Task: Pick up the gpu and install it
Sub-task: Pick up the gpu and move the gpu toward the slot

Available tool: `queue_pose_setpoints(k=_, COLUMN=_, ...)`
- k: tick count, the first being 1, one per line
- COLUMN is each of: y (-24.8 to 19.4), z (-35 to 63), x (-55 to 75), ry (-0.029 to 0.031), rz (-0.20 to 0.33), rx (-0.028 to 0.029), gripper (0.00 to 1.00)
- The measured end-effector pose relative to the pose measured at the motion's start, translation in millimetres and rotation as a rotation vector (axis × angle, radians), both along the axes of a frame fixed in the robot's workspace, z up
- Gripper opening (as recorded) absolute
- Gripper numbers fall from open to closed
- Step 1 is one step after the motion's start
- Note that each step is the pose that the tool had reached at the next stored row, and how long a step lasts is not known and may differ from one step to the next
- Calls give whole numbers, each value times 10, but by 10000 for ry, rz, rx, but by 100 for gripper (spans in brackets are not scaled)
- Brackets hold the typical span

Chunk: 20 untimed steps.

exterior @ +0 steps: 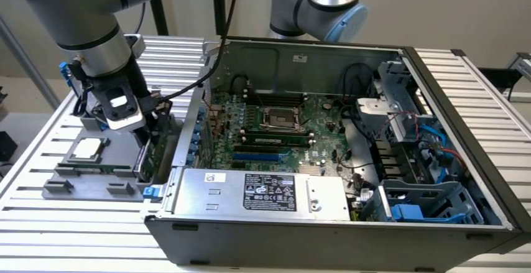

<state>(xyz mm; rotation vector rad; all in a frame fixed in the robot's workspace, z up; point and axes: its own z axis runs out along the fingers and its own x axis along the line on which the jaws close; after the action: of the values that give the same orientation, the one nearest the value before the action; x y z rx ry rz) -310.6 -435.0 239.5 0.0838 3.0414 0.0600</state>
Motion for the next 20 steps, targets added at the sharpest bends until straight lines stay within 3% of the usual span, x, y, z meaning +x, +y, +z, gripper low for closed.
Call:
queue_pose_setpoints(k=11, y=0, z=41, x=0, ry=-1, rz=0, rx=0, gripper=27)
queue_pose_setpoints(k=15, y=0, z=153, x=0, ry=0, rz=1, rx=1, gripper=27)
queue_pose_setpoints(k=20, y=0, z=378, x=0, ry=1, rz=0, rx=1, gripper=27)
